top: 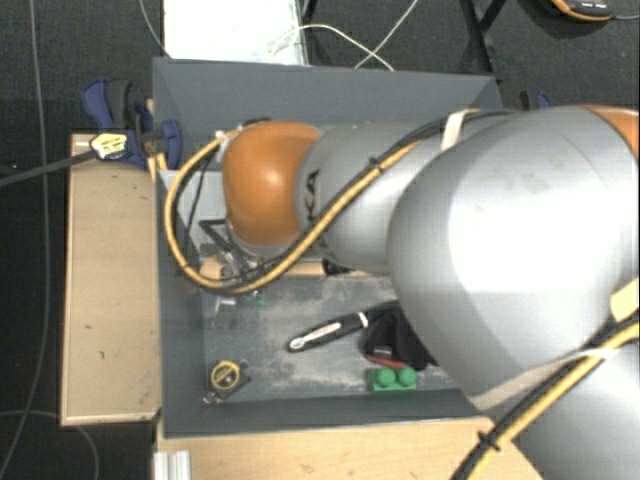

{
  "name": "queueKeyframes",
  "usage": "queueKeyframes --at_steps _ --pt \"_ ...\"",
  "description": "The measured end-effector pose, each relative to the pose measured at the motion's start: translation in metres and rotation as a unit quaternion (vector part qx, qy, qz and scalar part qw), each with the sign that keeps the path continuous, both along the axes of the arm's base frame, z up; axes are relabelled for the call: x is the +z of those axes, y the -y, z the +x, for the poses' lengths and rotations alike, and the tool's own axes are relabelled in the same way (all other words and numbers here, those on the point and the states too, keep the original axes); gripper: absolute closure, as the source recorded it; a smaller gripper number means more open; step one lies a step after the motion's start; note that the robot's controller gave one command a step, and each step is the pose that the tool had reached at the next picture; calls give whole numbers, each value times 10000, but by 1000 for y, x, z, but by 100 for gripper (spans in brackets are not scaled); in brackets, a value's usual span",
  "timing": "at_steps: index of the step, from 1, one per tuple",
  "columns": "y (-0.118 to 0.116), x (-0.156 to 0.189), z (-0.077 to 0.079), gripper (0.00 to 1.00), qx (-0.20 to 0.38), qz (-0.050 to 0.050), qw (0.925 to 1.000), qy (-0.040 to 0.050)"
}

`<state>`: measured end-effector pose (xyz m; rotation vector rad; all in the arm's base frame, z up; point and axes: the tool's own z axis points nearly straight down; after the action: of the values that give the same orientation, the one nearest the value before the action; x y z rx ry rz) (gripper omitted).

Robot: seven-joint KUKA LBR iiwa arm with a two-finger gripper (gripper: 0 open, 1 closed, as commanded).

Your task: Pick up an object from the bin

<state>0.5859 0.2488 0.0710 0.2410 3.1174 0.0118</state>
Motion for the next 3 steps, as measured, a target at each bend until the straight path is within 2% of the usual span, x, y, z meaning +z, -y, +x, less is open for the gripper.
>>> queueKeyframes --at_steps 1,2,3 --pt "10 -2 3 0 13 -3 10000 -28" --pt "2 0 1 0 2 4 10000 -2" --pt "9 0 4 100 1 -5 10000 -7"
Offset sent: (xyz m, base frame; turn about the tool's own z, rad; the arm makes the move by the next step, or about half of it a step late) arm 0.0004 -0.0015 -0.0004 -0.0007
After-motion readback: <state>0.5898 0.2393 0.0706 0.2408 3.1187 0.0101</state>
